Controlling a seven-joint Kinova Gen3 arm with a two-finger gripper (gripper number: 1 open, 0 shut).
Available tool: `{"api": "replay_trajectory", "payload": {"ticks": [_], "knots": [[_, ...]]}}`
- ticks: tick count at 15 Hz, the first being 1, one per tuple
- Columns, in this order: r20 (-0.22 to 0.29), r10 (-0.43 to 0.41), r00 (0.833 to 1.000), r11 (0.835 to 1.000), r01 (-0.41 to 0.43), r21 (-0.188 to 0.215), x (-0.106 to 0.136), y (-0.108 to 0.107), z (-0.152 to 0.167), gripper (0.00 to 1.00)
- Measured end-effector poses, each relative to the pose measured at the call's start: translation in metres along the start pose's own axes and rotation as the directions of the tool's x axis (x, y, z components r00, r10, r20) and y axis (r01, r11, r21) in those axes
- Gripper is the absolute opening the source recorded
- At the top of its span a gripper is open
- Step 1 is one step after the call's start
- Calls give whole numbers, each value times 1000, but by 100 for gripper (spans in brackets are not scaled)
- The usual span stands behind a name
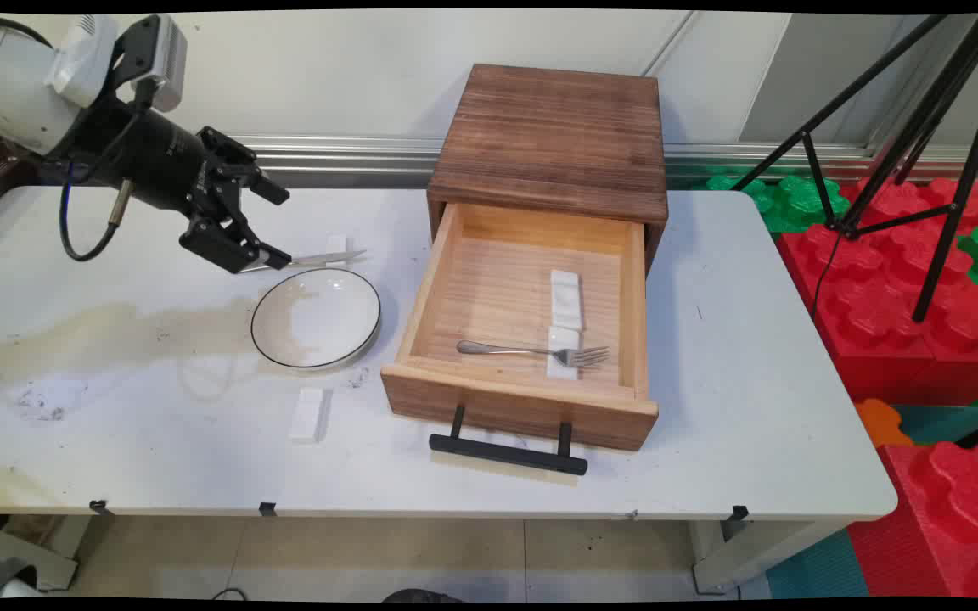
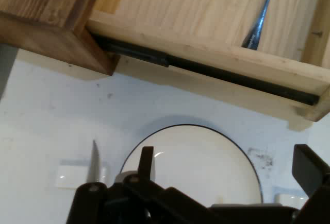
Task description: Pick up the knife from the left of the white plate
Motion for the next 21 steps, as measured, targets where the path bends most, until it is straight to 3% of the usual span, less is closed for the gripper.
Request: {"api": "replay_trajectory", "payload": {"ticks": [9,15,21], "knots": [[40,-14,999,996,10,86,2,-34,-4,100],[123,-31,992,989,13,145,-3,-76,16,100],[226,-32,974,987,-5,161,-11,-113,52,100]]}}
